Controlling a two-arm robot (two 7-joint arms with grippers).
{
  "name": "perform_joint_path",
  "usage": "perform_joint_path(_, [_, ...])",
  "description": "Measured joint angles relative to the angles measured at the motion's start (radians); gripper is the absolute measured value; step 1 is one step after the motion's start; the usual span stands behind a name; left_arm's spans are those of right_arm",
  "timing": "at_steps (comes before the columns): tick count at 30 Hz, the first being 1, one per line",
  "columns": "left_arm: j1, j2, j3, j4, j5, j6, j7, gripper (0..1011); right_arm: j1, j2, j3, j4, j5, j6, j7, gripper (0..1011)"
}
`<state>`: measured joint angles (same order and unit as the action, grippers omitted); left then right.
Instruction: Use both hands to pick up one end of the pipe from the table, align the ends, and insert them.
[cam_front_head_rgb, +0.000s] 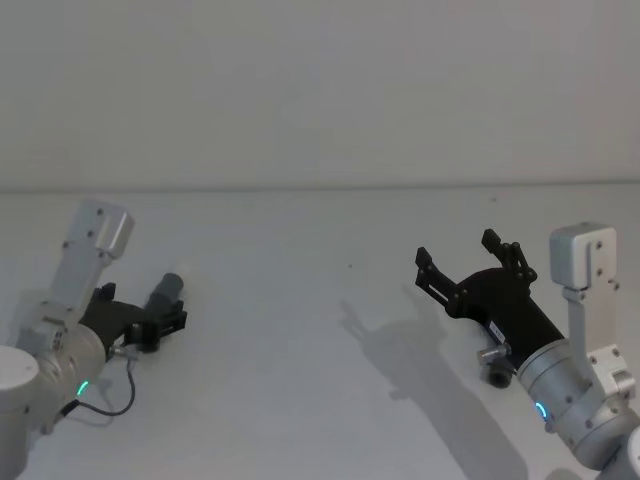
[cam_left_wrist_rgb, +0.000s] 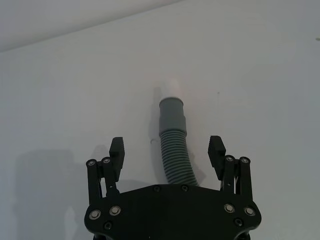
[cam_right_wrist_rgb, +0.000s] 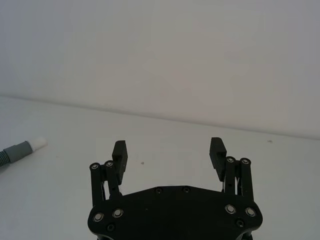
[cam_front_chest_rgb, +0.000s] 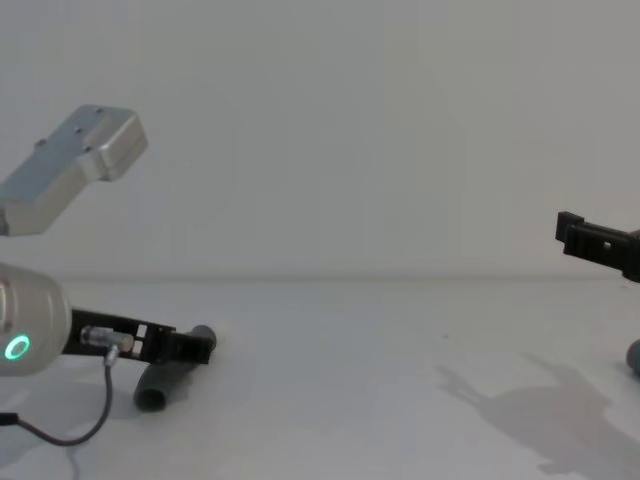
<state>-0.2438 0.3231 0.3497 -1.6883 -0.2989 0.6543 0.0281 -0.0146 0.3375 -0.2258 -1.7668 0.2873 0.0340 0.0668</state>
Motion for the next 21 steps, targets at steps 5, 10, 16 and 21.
perform_joint_path(5, [-0.01,-0.017,0.006,0.028,0.009,-0.012,0.003,1001,0.0,0.0,0.0,0.0,0.0,0.0,0.0,1001])
perform_joint_path(10, [-0.021,-0.032,0.01,0.054,0.016,-0.022,0.006,1001,0.0,0.0,0.0,0.0,0.0,0.0,0.0,1001])
perform_joint_path(16, [-0.034,-0.049,0.013,0.086,0.02,-0.035,0.005,1001,0.0,0.0,0.0,0.0,0.0,0.0,0.0,1002])
perform_joint_path(21, [-0.047,-0.059,0.016,0.111,0.024,-0.043,-0.001,1001,0.0,0.0,0.0,0.0,0.0,0.0,0.0,1001])
